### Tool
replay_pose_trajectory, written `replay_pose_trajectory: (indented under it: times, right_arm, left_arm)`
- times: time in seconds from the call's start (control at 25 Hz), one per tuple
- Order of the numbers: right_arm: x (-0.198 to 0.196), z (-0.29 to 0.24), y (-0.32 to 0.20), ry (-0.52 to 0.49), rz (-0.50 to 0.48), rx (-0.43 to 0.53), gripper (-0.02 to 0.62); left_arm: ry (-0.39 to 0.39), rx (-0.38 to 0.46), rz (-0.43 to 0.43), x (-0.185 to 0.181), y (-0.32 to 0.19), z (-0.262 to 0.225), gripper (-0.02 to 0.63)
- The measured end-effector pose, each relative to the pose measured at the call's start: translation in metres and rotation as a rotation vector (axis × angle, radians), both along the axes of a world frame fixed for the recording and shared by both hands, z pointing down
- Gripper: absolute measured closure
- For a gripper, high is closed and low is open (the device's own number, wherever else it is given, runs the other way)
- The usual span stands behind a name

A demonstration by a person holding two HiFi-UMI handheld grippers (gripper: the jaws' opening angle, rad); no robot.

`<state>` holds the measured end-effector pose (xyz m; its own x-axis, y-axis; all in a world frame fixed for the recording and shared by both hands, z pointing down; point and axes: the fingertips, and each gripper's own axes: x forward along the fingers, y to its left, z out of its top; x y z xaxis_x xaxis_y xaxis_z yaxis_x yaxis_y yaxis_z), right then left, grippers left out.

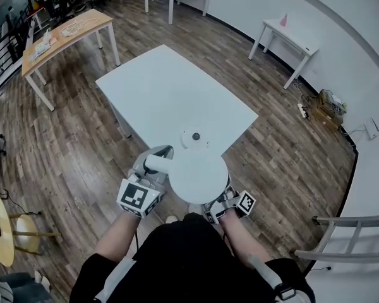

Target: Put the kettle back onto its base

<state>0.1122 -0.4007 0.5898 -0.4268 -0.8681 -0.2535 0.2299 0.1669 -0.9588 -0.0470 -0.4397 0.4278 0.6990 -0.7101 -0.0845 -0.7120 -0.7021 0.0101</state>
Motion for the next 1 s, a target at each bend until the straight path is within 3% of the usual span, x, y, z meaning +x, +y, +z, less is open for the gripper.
replay_pose_trajectory:
  times: [0.52, 1.0]
  right_arm:
    - [0.023, 0.005, -0.091, 0.008, -0.051, 0.018, 0.331]
    - [0.038, 0.021, -0.167, 0.06, -0.077, 0.011, 0.333]
  left_arm:
    - [0.022, -0.003, -0.036, 0.019, -0.081, 0.003, 0.604]
    - [0.029, 0.012, -0.157, 0.028, -0.147, 0.012, 0.606]
